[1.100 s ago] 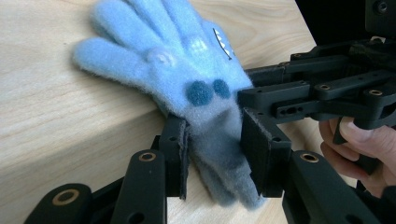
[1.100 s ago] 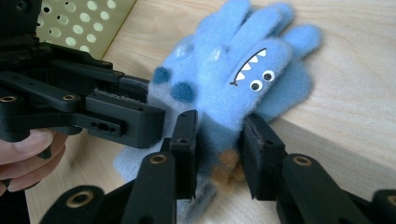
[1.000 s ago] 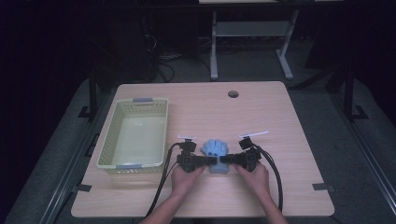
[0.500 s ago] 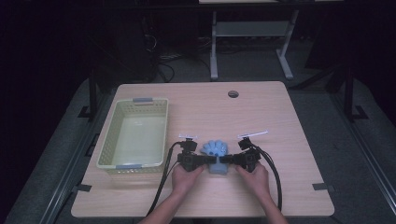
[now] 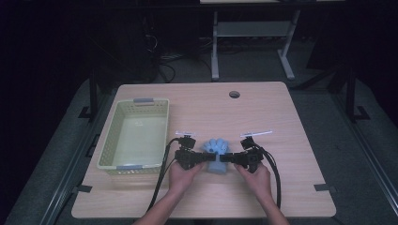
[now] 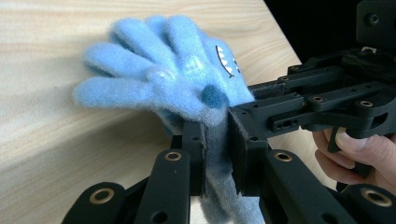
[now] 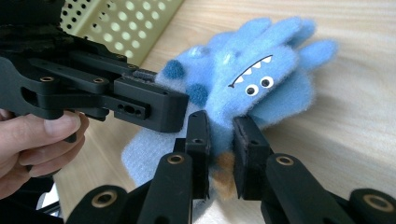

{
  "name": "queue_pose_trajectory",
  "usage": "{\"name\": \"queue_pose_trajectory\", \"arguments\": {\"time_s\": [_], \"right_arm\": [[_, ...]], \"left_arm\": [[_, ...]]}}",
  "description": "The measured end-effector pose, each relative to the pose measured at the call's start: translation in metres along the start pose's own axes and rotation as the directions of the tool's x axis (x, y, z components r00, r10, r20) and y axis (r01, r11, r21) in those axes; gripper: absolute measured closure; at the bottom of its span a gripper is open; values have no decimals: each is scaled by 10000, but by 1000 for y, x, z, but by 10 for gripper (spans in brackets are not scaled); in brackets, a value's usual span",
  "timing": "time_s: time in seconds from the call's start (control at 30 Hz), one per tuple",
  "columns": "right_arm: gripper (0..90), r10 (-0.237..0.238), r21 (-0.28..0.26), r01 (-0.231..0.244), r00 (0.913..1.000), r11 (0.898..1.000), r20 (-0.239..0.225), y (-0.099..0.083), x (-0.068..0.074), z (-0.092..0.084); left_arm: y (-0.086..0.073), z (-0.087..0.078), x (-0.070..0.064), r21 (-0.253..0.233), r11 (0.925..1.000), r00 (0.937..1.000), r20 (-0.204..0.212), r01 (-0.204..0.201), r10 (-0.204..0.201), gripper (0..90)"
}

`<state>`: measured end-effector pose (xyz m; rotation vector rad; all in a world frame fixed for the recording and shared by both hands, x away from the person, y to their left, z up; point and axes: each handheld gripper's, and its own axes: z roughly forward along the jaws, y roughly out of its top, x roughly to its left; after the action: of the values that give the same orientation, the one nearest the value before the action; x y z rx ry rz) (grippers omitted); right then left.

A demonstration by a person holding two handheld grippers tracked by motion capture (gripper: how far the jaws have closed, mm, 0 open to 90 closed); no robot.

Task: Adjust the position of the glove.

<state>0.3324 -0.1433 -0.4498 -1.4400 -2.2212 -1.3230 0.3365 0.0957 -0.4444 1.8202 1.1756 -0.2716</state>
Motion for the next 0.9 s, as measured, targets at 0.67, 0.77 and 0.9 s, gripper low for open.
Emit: {"name": "queue_pose_trajectory", "arguments": {"time_s": [0.67,0.77,0.9], "right_arm": [[797,-1073,-665,1070,9942,9920,-3,44,49,-24],[800,-1186,-798,1175,9929,9899,-87,52,58,-24],[802,-1377,-909,1354,9903,9866,-199,64,69,-22]], "left_arm": [[30,-54,-18,-835,9947,9976,283,-600,625,771],[34,-64,-18,-965,9936,9977,271,-592,620,771],[41,-79,-16,-1180,9910,9975,232,-633,665,771]]}}
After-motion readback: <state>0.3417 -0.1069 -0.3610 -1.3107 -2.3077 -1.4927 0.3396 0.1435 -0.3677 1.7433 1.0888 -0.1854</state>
